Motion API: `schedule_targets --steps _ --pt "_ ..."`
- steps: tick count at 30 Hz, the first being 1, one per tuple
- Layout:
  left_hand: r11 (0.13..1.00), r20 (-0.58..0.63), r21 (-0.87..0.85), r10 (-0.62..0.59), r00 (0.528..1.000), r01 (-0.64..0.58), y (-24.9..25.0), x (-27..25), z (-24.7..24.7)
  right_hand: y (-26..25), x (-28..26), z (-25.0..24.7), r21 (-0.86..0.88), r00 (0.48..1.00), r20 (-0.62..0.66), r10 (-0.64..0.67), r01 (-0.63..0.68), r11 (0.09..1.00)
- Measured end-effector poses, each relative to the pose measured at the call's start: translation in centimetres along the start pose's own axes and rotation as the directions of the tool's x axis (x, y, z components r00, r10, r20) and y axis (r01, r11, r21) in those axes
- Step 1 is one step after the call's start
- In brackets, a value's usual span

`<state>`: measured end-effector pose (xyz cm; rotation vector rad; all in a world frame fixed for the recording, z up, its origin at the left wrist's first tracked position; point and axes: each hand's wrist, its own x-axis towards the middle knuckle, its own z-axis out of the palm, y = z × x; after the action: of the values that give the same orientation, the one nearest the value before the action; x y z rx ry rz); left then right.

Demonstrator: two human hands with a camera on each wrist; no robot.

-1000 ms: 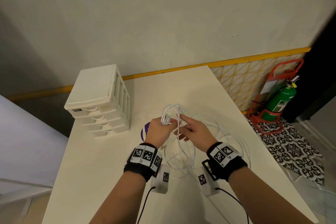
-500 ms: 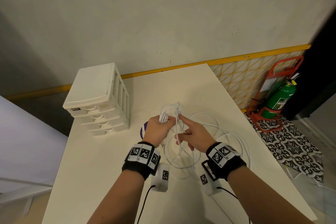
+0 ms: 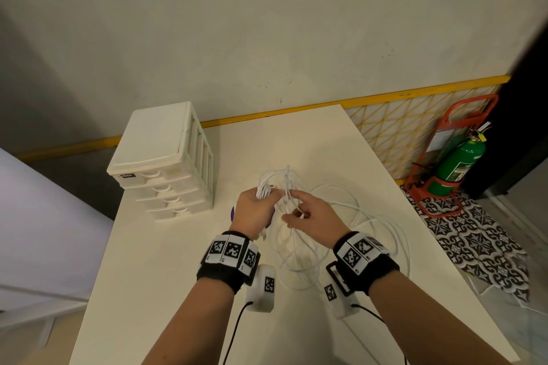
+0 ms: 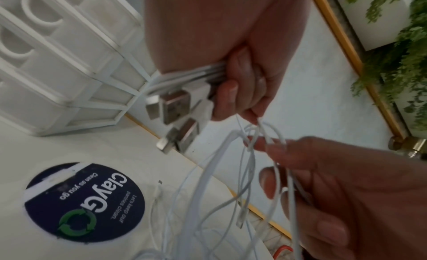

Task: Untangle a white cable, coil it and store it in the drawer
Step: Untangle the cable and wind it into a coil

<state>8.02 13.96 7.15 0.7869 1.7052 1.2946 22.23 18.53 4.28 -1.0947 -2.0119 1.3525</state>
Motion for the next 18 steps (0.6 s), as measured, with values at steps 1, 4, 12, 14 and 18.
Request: schedule_targets --steps 1,4,12,14,18 --pt "1.0 -0.02 0.003 0.009 1.0 -0.009 0.0 0.1 -0.2 0.4 0.1 0.0 -0.013 0.999 -0.043 -0.01 0.009 1.0" --pt "1.0 -0.098 -0.003 0.001 0.995 -0.001 0.1 0.7 -1.0 1.3 0.0 -0.9 -0.001 0.993 -0.121 0.006 -0.006 1.0" --pt "0.997 0.165 -0.053 -0.044 0.985 0.053 0.8 0.4 -1.3 3.9 0.0 -2.6 -0.068 0.966 -0.258 -0.016 -0.002 0.998" --pt "0.996 0.191 -0.072 -0.029 0.981 0.043 1.0 0.0 -0.9 3.4 -0.3 -2.6 -0.059 0.952 -0.296 -0.078 0.063 0.996" --pt "0.992 0.169 -0.126 -0.008 0.986 0.029 1.4 -0.4 -0.1 0.8 -0.9 -2.0 -0.095 0.858 -0.438 -0.269 0.254 0.963"
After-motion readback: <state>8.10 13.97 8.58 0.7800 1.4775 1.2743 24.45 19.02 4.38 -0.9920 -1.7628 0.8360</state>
